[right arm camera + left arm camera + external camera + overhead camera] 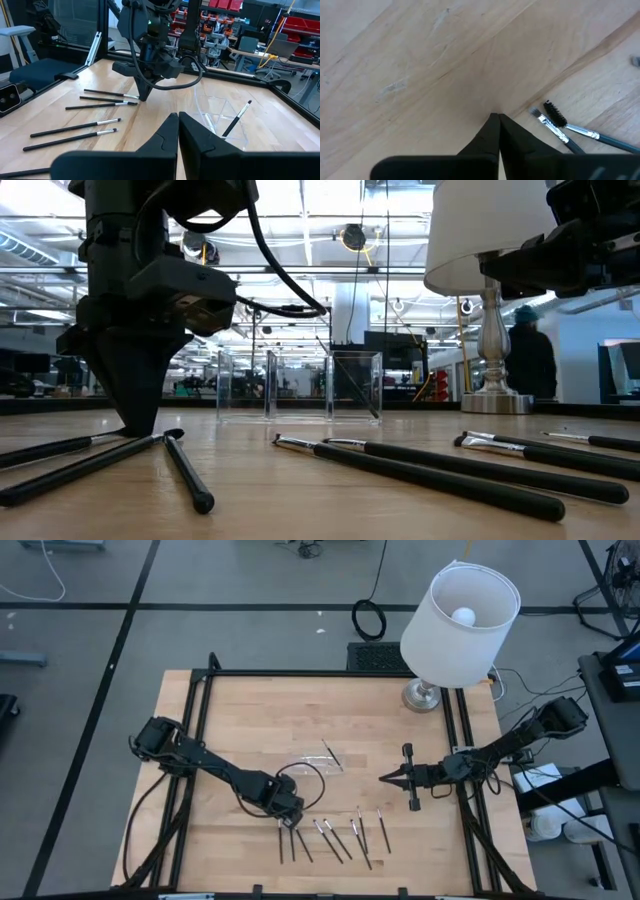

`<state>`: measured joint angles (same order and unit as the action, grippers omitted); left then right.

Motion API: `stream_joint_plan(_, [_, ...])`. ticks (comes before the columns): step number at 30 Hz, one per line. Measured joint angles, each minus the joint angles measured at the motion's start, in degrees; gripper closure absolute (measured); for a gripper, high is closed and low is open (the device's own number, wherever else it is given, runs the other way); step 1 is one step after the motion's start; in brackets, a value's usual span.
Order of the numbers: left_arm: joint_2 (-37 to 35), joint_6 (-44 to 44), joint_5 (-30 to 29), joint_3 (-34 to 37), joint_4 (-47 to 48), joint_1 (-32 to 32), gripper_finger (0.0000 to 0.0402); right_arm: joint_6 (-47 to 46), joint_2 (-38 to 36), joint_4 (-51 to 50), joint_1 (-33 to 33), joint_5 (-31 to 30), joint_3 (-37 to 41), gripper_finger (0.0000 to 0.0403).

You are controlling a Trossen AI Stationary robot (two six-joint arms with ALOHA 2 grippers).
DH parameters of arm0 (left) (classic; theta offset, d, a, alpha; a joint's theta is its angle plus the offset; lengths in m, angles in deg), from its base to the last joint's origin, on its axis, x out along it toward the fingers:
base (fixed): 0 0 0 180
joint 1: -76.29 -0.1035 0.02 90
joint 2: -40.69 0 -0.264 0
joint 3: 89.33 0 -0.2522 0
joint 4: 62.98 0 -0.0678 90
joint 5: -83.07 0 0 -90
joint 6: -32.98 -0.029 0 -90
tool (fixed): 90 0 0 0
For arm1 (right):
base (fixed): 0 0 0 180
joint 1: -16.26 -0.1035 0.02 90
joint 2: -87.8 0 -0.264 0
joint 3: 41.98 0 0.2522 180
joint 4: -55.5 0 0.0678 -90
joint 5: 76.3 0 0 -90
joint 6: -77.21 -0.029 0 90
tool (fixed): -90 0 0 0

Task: Put items in baskets/containers
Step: Put the eyeshadow brush in the transparent organizer

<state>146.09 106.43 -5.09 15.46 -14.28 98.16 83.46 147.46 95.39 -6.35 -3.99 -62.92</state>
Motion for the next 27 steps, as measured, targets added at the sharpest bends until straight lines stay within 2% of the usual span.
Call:
stream_joint_plan(9, [-3.48,-3.40,-0.43,0.11,-0.30,-0.77,0.0400,-0.02,0.00,0.02,0.00,-0.04,0.00,0.0403])
stream_joint_plan(17, [-8.11,-5.63,-4.45,0.04,0.39,-2.09,0.0400,-0.68,0.00,-0.04,0.00,-0.04,0.00,0.0403])
stream_joint_plan(27, [-16.13,-13.70,-10.54,0.00,0.99,-5.24,0.0401,-0.68,0.01,-0.35,0.00,-0.08,0.00,0.0403])
